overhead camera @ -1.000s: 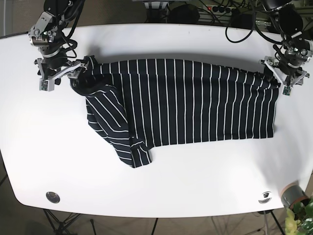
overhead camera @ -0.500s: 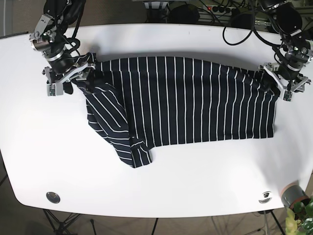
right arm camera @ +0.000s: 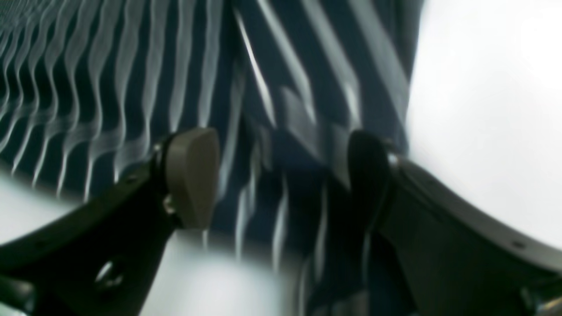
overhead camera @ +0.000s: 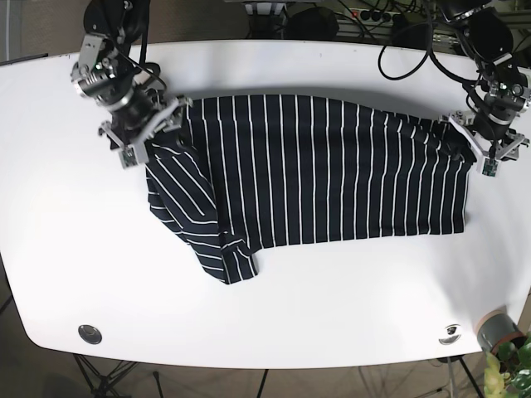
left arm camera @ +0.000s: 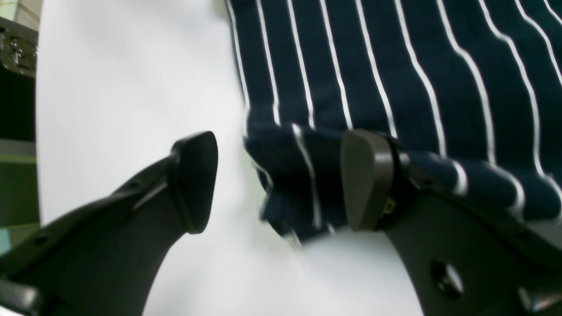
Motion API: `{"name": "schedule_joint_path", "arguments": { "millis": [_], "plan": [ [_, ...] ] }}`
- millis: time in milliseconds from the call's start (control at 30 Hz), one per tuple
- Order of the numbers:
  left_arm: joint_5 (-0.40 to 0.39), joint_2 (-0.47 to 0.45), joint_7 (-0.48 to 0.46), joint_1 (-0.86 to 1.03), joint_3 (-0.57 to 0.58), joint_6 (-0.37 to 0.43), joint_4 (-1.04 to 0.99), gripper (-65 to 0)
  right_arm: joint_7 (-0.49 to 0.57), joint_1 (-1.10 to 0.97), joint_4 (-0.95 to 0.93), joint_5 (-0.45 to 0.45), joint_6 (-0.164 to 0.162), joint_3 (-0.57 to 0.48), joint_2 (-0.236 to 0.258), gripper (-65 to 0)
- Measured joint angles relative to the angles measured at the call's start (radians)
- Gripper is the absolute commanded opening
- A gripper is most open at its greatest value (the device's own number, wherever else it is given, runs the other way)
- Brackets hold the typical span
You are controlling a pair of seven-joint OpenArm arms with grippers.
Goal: Fold the T-shirt properly
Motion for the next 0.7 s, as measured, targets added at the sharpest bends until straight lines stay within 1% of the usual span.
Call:
{"name": "schedule_joint_path", "arguments": {
  "millis": [33,67,100,233,267,333,367,467,633,700],
  "plan": [
    [0.0,0.0,-0.008,-0.002,0.0,0.0,0.0,-23.6,0.006,0.022,0.0,-0.022,-0.002,-0.032,-0.001,-21.2],
    [-0.002,-0.001,-0.01,-0.005,0.0,0.0,0.0,-23.6,0.015,0.04,0.003,-0.066,-0.008,-0.06,-0.003,-21.2],
    [-0.004,0.001,-0.01,-0.003,0.001,0.0,0.001,-23.6,0.012,0.058,0.004,-0.121,-0.021,-0.096,-0.006,-21.2],
    [0.001,0.0,0.005,0.004,0.002,0.0,0.0,-23.6,-0.01,0.103,-0.004,-0.326,-0.029,-0.199,-0.005,-21.2],
    [0.001,0.0,0.006,0.004,0.001,0.0,0.0,-23.6,-0.013,0.116,-0.01,-0.365,-0.034,-0.225,-0.003,-21.4],
    [-0.002,0.002,0.005,0.001,0.002,-0.001,0.0,-23.6,-0.003,0.148,-0.027,-0.444,-0.03,-0.283,-0.002,-21.4],
    [-0.005,0.002,0.0,0.001,0.003,-0.001,0.0,-23.6,0.006,0.159,-0.039,-0.502,-0.032,-0.311,-0.002,-21.4],
    [-0.005,0.003,-0.001,0.002,0.002,0.0,-0.001,-23.6,0.007,0.171,-0.077,-0.579,-0.032,-0.359,-0.005,-21.4],
    [-0.006,0.001,-0.002,0.003,0.002,0.0,-0.005,-23.6,0.09,0.163,-0.156,-0.582,-0.029,-0.369,-0.005,-21.4],
    [-0.007,0.001,-0.005,0.002,0.002,-0.001,-0.025,-23.6,0.114,0.166,-0.202,-0.587,-0.056,-0.368,-0.002,-21.4]
  ]
}}
